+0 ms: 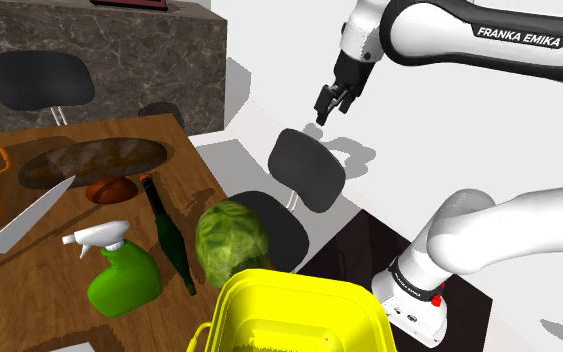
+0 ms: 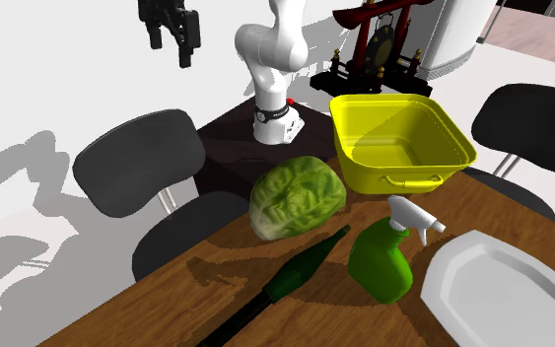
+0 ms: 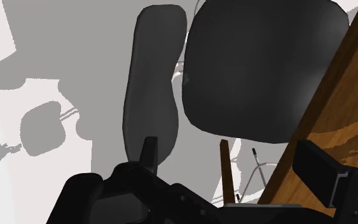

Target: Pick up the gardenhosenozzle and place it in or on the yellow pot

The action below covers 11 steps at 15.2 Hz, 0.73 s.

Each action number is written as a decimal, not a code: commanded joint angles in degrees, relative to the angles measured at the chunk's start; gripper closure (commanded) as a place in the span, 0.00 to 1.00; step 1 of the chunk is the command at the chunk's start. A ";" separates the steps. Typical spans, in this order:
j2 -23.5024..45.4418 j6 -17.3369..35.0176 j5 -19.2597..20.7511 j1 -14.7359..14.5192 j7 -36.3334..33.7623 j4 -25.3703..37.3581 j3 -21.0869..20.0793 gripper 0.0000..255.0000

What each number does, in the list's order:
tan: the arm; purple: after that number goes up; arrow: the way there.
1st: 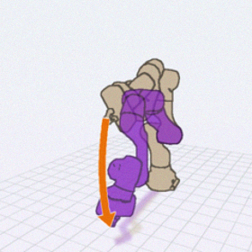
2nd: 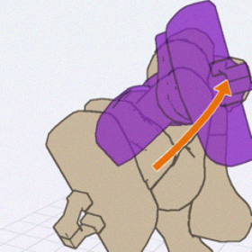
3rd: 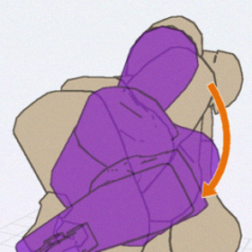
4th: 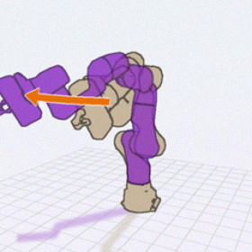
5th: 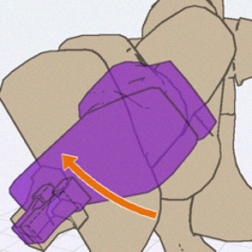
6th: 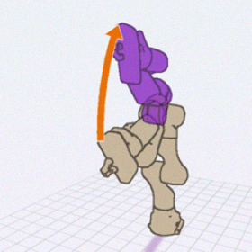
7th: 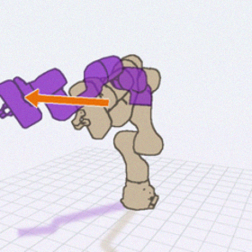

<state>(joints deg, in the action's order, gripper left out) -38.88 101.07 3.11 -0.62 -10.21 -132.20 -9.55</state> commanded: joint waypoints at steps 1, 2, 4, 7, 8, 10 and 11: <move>1.98 2.01 -1.31 -0.54 -2.86 -0.63 -2.02 0.00; 3.17 2.89 -1.86 -0.74 -4.14 -0.59 -2.95 0.00; 5.75 4.67 -2.84 -1.13 -6.70 -0.32 -4.79 0.00; 10.03 7.33 -4.00 -1.58 -10.55 0.59 -7.58 0.00; 11.57 8.21 -4.28 -1.71 -11.84 1.03 -8.50 0.00; 14.80 9.92 -4.67 -1.91 -14.45 2.11 -10.33 0.00; 16.49 10.76 -4.77 -1.99 -15.76 2.75 -11.25 0.00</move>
<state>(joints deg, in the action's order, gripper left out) -23.67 111.17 -1.39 -2.46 -24.67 -129.88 -19.98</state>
